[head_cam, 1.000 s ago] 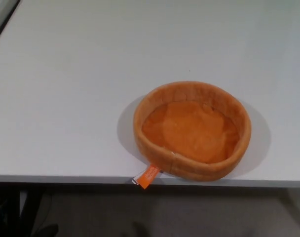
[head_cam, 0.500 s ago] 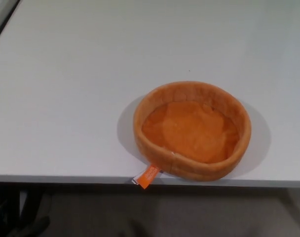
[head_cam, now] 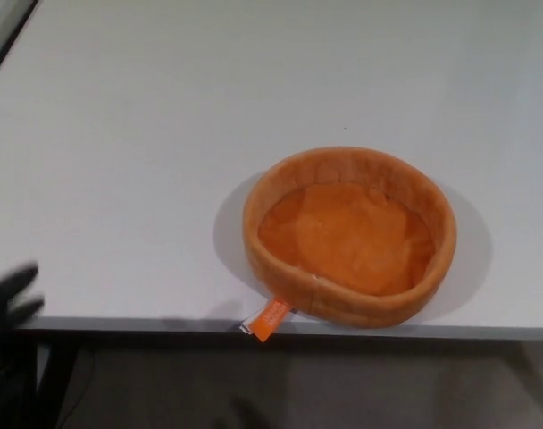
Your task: A soft plate is kept in the center of the table close to the robot and the robot uses its left hand to pick up the plate, turns it upside down and places it back on the table
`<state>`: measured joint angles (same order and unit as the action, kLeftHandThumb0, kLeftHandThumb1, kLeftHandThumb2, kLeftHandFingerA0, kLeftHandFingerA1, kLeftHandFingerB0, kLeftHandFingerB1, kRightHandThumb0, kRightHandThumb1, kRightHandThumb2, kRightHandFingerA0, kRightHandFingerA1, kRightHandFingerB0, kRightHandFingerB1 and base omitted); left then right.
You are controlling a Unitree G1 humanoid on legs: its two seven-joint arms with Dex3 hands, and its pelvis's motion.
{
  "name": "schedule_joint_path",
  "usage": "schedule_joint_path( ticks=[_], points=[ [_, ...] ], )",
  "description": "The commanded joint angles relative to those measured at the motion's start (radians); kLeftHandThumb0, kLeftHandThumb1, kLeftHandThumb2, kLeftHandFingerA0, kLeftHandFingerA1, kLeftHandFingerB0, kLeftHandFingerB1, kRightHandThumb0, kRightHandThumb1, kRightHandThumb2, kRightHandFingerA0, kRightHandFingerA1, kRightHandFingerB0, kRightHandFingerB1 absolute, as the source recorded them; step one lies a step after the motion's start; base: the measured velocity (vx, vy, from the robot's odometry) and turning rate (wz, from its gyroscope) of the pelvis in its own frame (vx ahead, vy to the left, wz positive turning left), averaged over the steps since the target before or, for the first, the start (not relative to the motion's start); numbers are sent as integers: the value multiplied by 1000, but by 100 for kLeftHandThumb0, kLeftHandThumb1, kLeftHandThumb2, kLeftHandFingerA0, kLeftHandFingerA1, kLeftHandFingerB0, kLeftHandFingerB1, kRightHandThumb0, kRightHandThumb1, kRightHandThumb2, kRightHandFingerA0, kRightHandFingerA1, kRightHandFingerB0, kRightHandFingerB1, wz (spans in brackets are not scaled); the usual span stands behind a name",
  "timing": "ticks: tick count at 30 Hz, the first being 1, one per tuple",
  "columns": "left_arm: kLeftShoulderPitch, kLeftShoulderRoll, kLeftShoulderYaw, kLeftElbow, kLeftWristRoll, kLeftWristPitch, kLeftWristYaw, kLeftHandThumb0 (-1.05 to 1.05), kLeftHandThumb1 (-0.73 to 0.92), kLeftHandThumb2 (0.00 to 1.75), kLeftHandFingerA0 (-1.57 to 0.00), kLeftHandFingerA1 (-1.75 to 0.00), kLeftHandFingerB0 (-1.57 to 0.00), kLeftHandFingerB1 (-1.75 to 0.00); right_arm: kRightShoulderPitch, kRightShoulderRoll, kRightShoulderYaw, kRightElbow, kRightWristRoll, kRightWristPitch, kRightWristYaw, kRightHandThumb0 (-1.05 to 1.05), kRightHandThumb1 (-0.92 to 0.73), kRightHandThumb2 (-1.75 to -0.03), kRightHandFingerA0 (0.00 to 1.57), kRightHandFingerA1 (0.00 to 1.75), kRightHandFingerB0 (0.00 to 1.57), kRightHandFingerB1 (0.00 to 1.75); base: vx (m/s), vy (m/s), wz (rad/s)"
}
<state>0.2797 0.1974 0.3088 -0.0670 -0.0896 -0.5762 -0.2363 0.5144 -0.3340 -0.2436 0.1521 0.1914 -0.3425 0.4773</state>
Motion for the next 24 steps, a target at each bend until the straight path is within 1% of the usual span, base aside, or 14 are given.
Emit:
schedule_joint_path(
  ticks=[1, 2, 6, 7, 8, 9, 14, 15, 16, 17, 18, 22, 23, 24],
  points=[
    [-142, 63, 6, -57, 107, 28, 54, -104, 69, 111, -38, -51, -32, -43, 13, 0, 1, 2, -1, -19, 5, -81, -92, -69, 50, 40, 38, 32, 0, 0, 0],
    [-207, 83, -2, -64, 130, 33, 58, -103, 68, 111, -38, -51, -32, -43, 12, 2, 2, 4, 2, -14, 5, -82, -92, -69, 51, 40, 39, 32, 0, 0, 0],
    [-321, 116, -28, -81, 162, 53, 60, -100, 65, 108, -38, -53, -34, -44, 12, 4, 3, 4, 4, -8, 5, -81, -92, -69, 50, 39, 38, 32, 0, 0, 0],
    [-347, 123, -37, -85, 175, 55, 62, -103, 68, 112, -43, -55, -33, -43, 12, 4, 3, 4, 0, -9, 2, -81, -92, -68, 51, 39, 39, 32, 0, 0, 0],
    [-365, 128, -44, -91, 190, 62, 63, -103, 68, 112, -43, -55, -33, -43, 13, 4, 3, 4, -5, -11, -2, -81, -92, -68, 51, 39, 39, 32, 0, 0, 0],
    [-407, 128, -75, -124, 229, 104, 60, -105, 87, 68, -43, -46, -40, -32, 18, -2, 1, -3, -8, -9, -2, -82, -92, -69, 50, 39, 38, 32, 0, 0, 0],
    [-511, 140, -152, -140, 311, 154, 60, -103, 88, 67, -42, -48, -40, -34, 8, -4, 4, -2, -5, -9, 4, -81, -92, -69, 50, 39, 38, 32, 0, 0, 0],
    [-524, 139, -163, -140, 323, 163, 61, -103, 87, 67, -43, -47, -40, -33, 6, -3, 3, 0, -2, -7, 5, -82, -76, -112, 46, 54, 29, 46, 0, 0, 0],
    [-540, 137, -177, -139, 338, 175, 64, -103, 87, 67, -43, -47, -40, -33, 3, -2, 2, 3, 2, -3, 7, -82, -76, -112, 46, 54, 29, 46, 0, 0, 0],
    [-558, 136, -189, -129, 350, 174, 67, -102, 86, 67, -44, -48, -40, -33, 1, -2, 2, 3, 5, -4, 8, -81, -91, -69, 50, 39, 39, 32, 0, 0, 0],
    [-592, 132, -224, -110, 383, 187, 65, -102, 86, 66, -41, -44, -38, -31, -4, -4, 0, 9, 7, -8, 11, -81, -92, -69, 50, 39, 39, 32, 0, 0, 0],
    [-633, 139, -269, -85, 428, 199, 70, -100, 85, 67, -41, -44, -37, -31, -6, -6, 1, 5, -1, -10, 9, -81, -92, -69, 50, 39, 39, 32, 0, 0, 0],
    [-654, 149, -292, -75, 477, 205, 70, -105, 72, 86, -36, -48, -30, -36, -5, -7, 0, 0, -1, -6, 7, -81, -92, -69, 50, 39, 39, 32, 0, 0, 0],
    [-671, 155, -311, -63, 505, 205, 72, -99, 88, 67, -39, -44, -34, -31, -6, -7, 0, -1, -2, -7, 8, -81, -92, -69, 50, 40, 39, 32, 0, 0, 0]
  ],
)
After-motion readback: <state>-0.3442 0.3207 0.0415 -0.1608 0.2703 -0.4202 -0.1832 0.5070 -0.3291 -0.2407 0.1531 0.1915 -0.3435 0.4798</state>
